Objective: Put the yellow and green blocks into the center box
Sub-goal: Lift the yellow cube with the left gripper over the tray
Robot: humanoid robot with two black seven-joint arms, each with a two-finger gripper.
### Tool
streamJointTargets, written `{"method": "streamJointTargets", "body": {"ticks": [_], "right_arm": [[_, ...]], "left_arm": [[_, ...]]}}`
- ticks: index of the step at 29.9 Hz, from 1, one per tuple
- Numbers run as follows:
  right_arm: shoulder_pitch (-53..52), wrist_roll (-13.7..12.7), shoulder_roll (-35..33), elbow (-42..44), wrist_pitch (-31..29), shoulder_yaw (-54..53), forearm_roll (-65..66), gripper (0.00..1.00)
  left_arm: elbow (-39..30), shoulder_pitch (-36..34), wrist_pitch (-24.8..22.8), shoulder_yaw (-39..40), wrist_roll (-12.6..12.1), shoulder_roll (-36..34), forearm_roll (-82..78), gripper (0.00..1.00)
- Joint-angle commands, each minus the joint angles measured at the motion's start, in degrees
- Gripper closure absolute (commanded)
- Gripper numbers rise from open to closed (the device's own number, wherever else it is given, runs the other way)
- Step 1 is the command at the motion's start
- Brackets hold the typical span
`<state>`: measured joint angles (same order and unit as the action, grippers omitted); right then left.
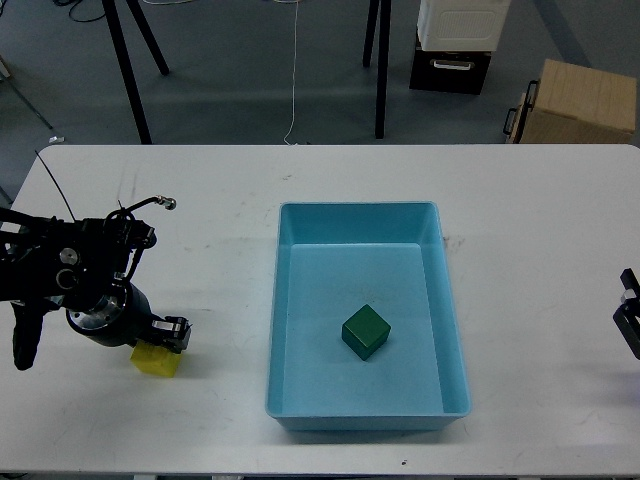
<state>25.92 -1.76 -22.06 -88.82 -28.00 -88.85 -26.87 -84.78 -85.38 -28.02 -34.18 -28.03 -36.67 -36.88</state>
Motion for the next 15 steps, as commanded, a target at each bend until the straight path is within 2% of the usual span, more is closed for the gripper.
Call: {"method": "streamJointTargets", "body": {"ticks": [1, 5, 8, 13, 15], "right_arm": [[0.0, 0.0, 0.0, -0.2, 0.0, 0.1, 0.1, 0.0], [-0.1, 0.0, 0.0, -0.3, 0.0, 0.1, 0.1, 0.0], [0.0, 0.0, 0.0, -0.2, 0.0, -0.1, 0.1, 0.0], [0.4, 0.0, 0.0, 0.0, 0.0, -0.1, 0.1, 0.0], [0.6, 0.0, -0.1, 0.0, 0.0, -0.1, 0.1, 0.0]], "left_arm": [[0.4, -10.1, 0.0, -0.2, 0.0, 1.5, -0.8, 1.0], [0.6, -22.1, 0.0, 0.0, 0.0, 9.5, 0.0, 1.0], [2.7, -27.9, 0.0, -0.1, 0.0, 17.9, 0.4, 1.0], [7.0, -30.6, 0.0, 0.0, 0.0, 33.4, 0.6, 1.0], [8.6, -30.5, 0.0, 0.0, 0.0, 36.7, 0.6, 1.0]]}}
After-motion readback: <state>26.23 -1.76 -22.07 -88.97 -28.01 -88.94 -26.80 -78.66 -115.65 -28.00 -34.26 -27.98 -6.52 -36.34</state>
